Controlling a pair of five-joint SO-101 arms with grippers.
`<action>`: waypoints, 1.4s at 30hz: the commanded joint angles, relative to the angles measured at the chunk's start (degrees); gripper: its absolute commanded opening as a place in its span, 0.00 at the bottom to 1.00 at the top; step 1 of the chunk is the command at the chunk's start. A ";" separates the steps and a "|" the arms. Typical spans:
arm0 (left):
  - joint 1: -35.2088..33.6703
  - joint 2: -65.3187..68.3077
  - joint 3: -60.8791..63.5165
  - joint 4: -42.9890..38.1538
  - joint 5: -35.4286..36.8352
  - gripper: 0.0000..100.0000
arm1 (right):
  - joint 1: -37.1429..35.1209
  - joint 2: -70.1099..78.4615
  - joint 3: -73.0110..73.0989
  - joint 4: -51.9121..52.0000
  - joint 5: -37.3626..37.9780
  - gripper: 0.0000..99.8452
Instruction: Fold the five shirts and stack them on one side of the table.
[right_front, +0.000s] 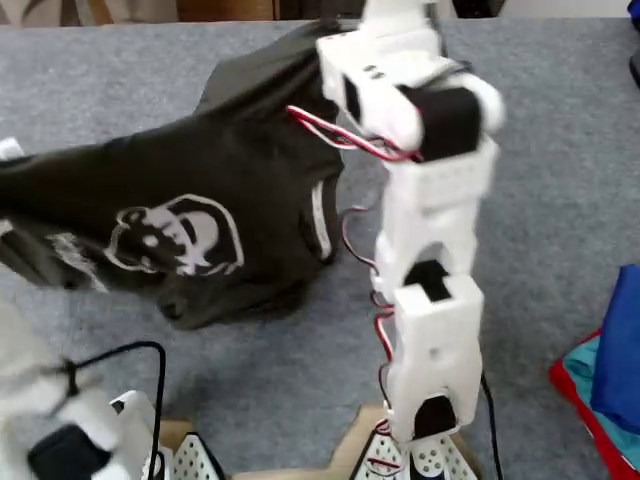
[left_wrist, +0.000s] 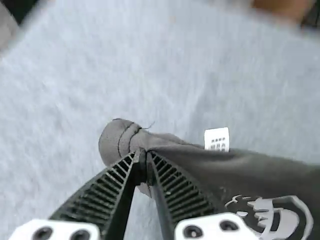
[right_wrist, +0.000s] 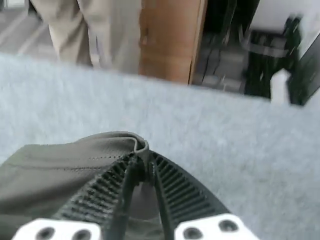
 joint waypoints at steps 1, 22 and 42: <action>-0.09 -4.00 -10.29 0.53 2.20 0.02 | 2.68 -9.89 -2.68 -1.58 -0.53 0.00; 0.18 -4.00 -36.04 -5.54 8.70 0.02 | 25.36 -33.80 -1.63 -14.77 0.00 0.00; -5.01 -3.82 17.14 -12.48 16.79 0.02 | -20.00 -33.71 29.85 -30.68 -0.35 0.00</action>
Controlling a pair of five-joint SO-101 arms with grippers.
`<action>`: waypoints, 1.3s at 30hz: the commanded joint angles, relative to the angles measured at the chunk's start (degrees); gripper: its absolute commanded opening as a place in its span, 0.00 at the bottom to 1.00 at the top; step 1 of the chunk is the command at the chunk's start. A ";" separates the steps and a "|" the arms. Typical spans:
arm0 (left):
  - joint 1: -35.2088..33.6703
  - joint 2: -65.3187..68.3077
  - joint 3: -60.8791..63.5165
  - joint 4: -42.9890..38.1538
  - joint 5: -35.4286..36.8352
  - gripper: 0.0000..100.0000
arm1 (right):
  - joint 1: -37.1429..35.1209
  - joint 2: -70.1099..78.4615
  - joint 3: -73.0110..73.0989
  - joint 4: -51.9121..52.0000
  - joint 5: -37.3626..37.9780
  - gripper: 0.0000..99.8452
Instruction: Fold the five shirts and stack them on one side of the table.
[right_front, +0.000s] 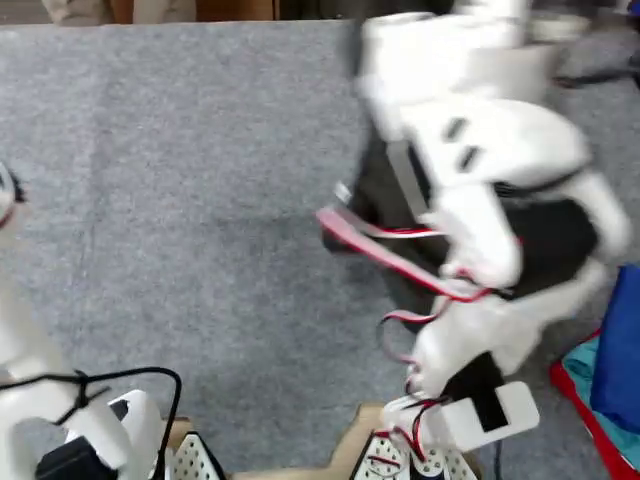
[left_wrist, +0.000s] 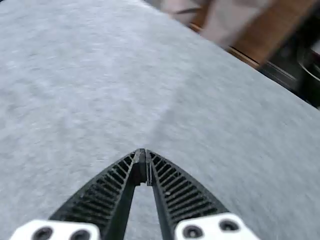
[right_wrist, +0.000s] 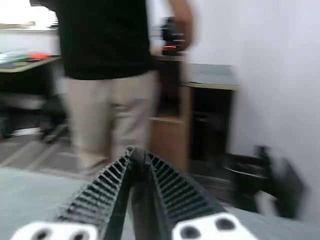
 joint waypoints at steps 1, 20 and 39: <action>-9.67 -0.04 4.57 -6.15 0.35 0.02 | -16.66 -1.27 3.56 -11.16 -0.35 0.00; -13.71 0.66 24.44 -14.51 0.26 0.02 | -19.47 -4.44 7.60 -15.03 -5.45 0.01; 8.44 0.31 29.10 1.67 0.00 0.02 | 12.26 -4.44 55.96 -19.34 9.32 0.01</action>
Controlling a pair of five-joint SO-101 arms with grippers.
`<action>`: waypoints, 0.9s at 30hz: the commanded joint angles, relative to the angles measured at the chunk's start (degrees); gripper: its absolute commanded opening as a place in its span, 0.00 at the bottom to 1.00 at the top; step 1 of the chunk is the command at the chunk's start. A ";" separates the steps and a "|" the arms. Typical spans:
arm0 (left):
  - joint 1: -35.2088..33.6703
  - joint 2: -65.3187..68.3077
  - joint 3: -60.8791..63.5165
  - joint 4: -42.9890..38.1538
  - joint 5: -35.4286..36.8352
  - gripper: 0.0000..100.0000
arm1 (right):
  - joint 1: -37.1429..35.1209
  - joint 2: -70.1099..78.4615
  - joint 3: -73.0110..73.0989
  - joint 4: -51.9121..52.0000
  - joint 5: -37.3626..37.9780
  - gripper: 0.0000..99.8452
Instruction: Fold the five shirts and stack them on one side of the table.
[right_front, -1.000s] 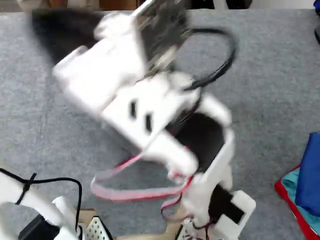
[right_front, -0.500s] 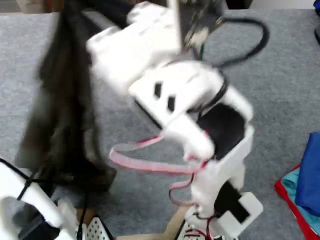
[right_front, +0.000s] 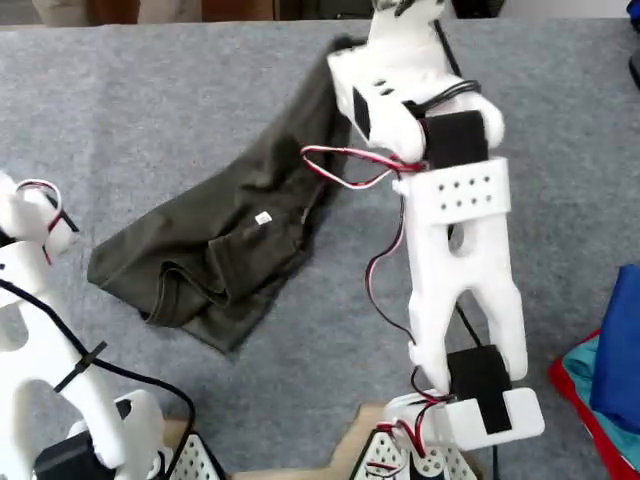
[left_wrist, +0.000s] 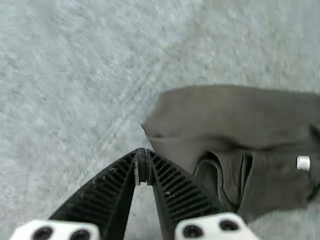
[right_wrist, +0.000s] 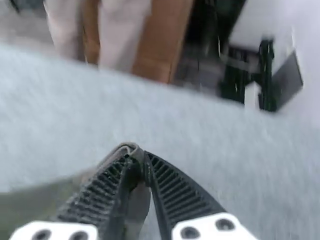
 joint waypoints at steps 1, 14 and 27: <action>3.87 -0.48 0.00 3.16 -0.79 0.02 | 2.77 -3.30 11.47 -7.91 1.41 0.01; 24.44 0.04 13.71 2.73 -7.03 0.02 | 6.20 -3.21 44.62 -44.66 0.97 0.01; 25.93 20.26 9.49 -17.85 12.84 0.25 | 10.95 8.66 46.99 -64.97 -1.05 0.01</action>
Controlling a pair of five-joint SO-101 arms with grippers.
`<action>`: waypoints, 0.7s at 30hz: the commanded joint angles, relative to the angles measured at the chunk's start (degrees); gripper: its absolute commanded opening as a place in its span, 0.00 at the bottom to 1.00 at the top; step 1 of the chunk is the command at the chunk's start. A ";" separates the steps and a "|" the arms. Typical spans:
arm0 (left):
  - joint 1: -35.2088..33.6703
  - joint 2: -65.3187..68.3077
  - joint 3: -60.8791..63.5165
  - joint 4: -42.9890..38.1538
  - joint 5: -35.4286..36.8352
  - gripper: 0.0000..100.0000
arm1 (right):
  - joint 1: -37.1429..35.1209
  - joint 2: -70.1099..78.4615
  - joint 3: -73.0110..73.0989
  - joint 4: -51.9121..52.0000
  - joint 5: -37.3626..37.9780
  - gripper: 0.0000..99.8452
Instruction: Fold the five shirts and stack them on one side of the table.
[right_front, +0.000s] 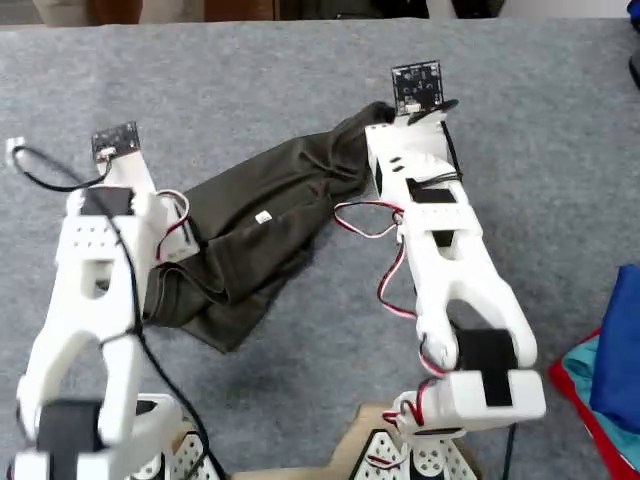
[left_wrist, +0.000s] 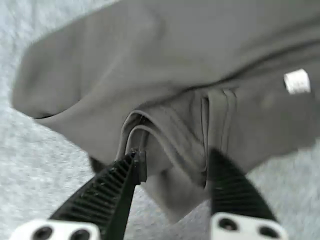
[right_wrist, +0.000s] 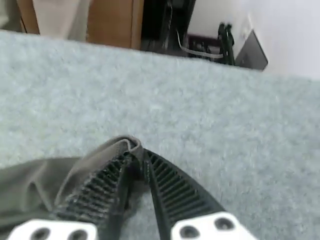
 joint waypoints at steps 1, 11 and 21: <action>2.37 10.42 -9.23 -1.49 5.10 0.25 | 1.27 3.56 -5.05 -1.58 -1.85 0.01; 7.47 36.09 -33.49 5.54 14.68 0.24 | 1.45 6.11 -6.64 -1.58 -2.99 0.01; 7.47 42.68 -37.19 8.79 14.86 0.19 | 1.45 6.11 -6.64 -1.58 -3.34 0.01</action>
